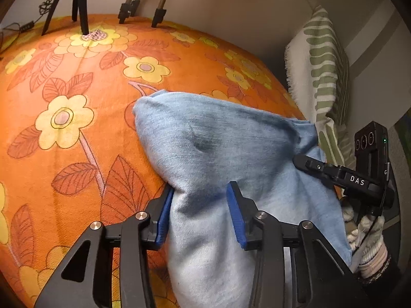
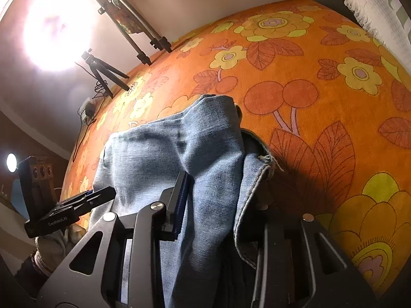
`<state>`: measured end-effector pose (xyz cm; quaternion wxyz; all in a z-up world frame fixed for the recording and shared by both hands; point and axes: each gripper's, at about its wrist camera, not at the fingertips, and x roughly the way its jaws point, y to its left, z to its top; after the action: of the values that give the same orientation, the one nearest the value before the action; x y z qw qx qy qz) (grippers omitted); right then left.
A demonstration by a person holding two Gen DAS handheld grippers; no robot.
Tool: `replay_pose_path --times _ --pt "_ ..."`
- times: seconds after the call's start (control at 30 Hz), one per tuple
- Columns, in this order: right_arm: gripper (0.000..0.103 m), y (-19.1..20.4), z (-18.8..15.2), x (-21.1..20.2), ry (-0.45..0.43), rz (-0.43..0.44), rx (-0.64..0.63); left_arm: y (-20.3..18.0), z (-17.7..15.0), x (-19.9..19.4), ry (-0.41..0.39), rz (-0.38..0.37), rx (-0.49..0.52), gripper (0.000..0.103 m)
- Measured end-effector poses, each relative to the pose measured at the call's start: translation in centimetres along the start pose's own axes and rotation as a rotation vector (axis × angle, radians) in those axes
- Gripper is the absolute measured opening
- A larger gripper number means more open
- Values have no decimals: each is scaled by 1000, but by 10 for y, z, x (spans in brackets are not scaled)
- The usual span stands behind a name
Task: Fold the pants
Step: 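Lift the jeans end with the left tool and fold it over the stack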
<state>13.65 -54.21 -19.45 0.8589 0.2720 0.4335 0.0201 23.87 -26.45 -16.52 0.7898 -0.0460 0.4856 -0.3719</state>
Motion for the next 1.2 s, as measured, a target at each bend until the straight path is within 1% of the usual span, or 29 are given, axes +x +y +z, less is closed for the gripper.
replay_pose_path --times 0.1,0.17,0.27,0.43,0.7,0.8,0.93,1.07,1.2 --pt "33 6 -1 -1 -5 -35 -24 -4 -2 0 -15 18 12 36" --pt "29 10 -1 -2 -10 -51 -35 -4 -2 -1 -23 19 9 29" --pt "25 15 -2 -7 -21 -60 -39 -8 -3 -6 -41 22 19 22" --pt "23 28 -5 -15 -48 -89 -71 -14 -5 -15 -67 32 45 18" --pt "20 50 -7 -41 -102 -73 -110 -25 0 -32 -107 8 67 16" --pt "20 57 -4 -48 -115 -55 -117 -32 4 -39 -126 -2 83 16" --pt "20 64 2 -54 -143 -53 -129 -39 12 -48 -152 -16 97 15" --pt "19 65 8 -59 -164 -44 -117 -42 18 -50 -172 -19 102 14" --pt "19 70 15 -66 -191 -46 -131 -45 26 -51 -184 -19 110 14"
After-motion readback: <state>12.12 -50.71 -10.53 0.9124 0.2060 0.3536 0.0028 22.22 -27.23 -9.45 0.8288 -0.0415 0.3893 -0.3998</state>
